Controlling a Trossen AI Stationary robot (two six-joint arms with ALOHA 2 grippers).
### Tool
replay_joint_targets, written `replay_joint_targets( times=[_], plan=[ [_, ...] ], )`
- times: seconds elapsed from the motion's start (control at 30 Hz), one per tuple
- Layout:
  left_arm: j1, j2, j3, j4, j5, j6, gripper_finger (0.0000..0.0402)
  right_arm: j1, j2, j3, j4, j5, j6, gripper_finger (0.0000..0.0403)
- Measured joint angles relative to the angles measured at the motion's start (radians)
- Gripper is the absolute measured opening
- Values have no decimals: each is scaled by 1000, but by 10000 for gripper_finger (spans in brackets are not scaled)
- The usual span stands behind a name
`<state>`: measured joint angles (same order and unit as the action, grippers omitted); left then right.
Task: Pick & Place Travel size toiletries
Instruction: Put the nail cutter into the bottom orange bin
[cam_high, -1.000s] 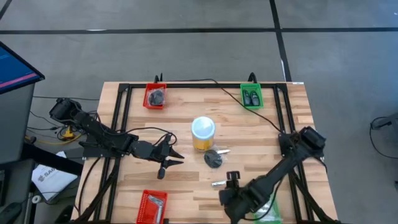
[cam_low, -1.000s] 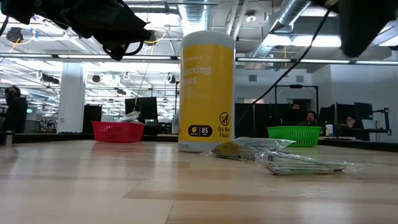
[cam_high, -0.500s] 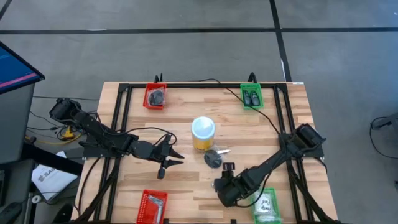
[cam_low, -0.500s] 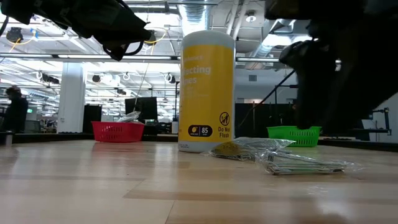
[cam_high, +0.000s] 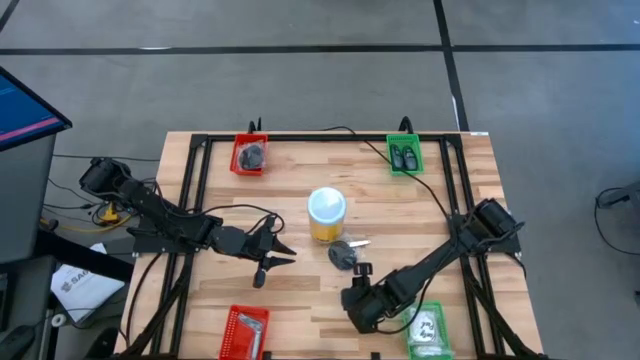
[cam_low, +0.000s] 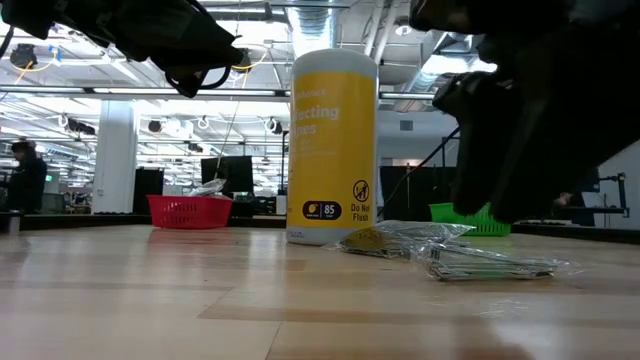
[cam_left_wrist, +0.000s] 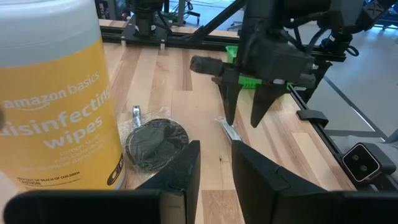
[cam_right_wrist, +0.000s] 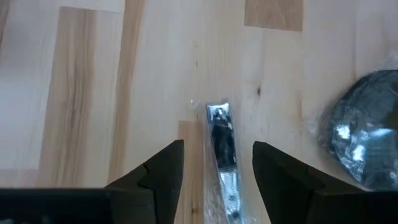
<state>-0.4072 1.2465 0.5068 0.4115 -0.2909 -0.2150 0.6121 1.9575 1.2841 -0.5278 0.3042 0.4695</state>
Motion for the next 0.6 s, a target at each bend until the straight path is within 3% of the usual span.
replay_joint_targets(
  times=[0.6],
  plan=[
    [0, 0, -17, -1, 0, -2, 84, -21, 58, 0, 12, -18, -9, 164]
  ],
)
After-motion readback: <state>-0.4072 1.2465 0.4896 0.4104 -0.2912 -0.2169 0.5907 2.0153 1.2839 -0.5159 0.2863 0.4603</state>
